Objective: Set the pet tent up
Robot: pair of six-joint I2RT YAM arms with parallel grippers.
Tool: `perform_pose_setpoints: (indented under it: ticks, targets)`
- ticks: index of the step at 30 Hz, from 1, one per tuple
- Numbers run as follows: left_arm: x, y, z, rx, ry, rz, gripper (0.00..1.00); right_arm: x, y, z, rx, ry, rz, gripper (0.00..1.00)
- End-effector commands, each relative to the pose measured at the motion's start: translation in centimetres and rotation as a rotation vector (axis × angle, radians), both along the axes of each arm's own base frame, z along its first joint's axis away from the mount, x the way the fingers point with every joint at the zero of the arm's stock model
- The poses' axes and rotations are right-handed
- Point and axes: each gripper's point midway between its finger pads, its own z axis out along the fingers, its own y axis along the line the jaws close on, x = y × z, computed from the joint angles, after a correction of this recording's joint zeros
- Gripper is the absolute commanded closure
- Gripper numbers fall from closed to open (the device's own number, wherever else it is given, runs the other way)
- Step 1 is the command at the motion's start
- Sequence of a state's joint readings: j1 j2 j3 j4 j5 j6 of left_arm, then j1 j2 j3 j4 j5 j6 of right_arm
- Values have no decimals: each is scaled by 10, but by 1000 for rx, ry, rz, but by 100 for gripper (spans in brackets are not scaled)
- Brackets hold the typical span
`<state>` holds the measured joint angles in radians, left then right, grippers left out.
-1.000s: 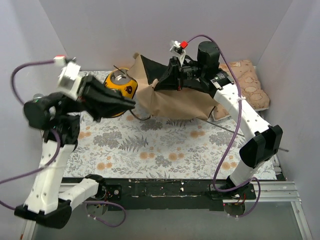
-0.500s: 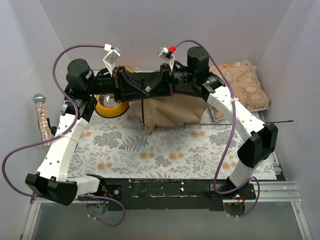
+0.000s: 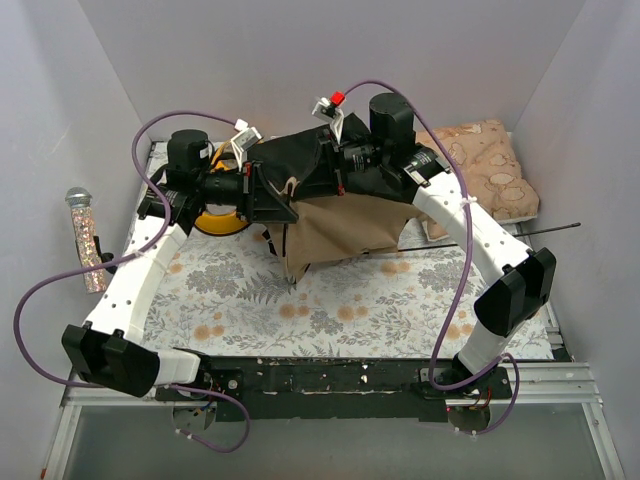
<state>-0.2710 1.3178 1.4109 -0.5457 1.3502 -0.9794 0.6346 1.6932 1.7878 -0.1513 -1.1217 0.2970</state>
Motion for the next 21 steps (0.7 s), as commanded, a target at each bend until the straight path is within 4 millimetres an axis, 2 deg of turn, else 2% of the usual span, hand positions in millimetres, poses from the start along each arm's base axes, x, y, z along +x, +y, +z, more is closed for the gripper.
perform_pose_setpoints:
  ticks: [1, 4, 10, 21]
  targets:
    - [-30, 8, -42, 89, 330, -16, 100, 0, -28, 95, 231, -289, -75, 99]
    - [-36, 10, -48, 93, 366, -20, 100, 9, -31, 96, 234, -289, -89, 99]
    - [-38, 10, -54, 84, 399, -37, 100, 14, -31, 97, 238, -273, -94, 99]
    - [-40, 0, -47, 72, 346, -93, 100, 25, -22, 76, 210, -216, -126, 99]
